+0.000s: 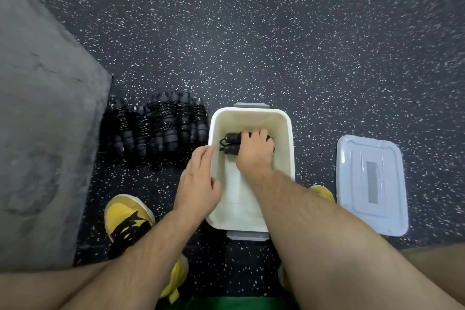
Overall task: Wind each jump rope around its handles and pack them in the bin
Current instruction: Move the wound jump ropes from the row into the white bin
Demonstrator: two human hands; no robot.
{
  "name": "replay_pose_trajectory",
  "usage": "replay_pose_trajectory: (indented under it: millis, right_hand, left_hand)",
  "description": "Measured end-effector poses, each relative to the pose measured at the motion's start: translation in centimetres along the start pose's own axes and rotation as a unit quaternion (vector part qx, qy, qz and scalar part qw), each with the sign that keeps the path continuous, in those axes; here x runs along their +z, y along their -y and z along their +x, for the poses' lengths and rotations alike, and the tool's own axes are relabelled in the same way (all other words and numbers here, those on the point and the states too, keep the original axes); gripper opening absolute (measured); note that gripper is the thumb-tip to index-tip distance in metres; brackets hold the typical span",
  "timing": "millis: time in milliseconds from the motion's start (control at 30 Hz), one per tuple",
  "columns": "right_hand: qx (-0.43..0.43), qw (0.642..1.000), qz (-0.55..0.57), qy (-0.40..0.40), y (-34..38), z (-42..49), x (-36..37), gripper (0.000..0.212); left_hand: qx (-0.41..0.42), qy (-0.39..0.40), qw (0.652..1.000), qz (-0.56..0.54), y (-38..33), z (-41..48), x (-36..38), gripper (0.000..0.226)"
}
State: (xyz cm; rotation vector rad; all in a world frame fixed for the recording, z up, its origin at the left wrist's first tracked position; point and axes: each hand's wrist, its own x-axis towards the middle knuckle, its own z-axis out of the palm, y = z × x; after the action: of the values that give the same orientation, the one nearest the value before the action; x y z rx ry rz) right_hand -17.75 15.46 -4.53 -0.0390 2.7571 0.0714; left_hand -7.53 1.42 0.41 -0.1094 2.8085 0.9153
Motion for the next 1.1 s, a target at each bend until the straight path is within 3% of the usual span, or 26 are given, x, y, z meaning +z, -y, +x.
replay_pose_trajectory:
  millis: [300,367,533,1100]
  right_hand:
    - [0.037,0.999,0.034,-0.006,0.4,-0.2,0.7,0.061]
    - [0.001,0.999,0.026,-0.038,0.2,-1.5,1.5,0.074]
    - [-0.059,0.993,-0.005,-0.102,-0.5,-2.2,3.3,0.063]
    - [-0.06,0.997,-0.039,0.026,1.7,0.0,0.6,0.064]
  left_hand:
    - [-0.026,0.052,0.998,-0.025,-1.1,-0.7,-0.8,0.071]
    - [-0.024,0.049,0.998,-0.023,-0.9,-0.8,-0.5,0.072]
    - [-0.018,0.042,0.999,-0.02,-1.0,-0.9,-0.1,0.072]
    - [-0.017,0.037,0.999,-0.035,-0.9,-0.6,0.1,0.07]
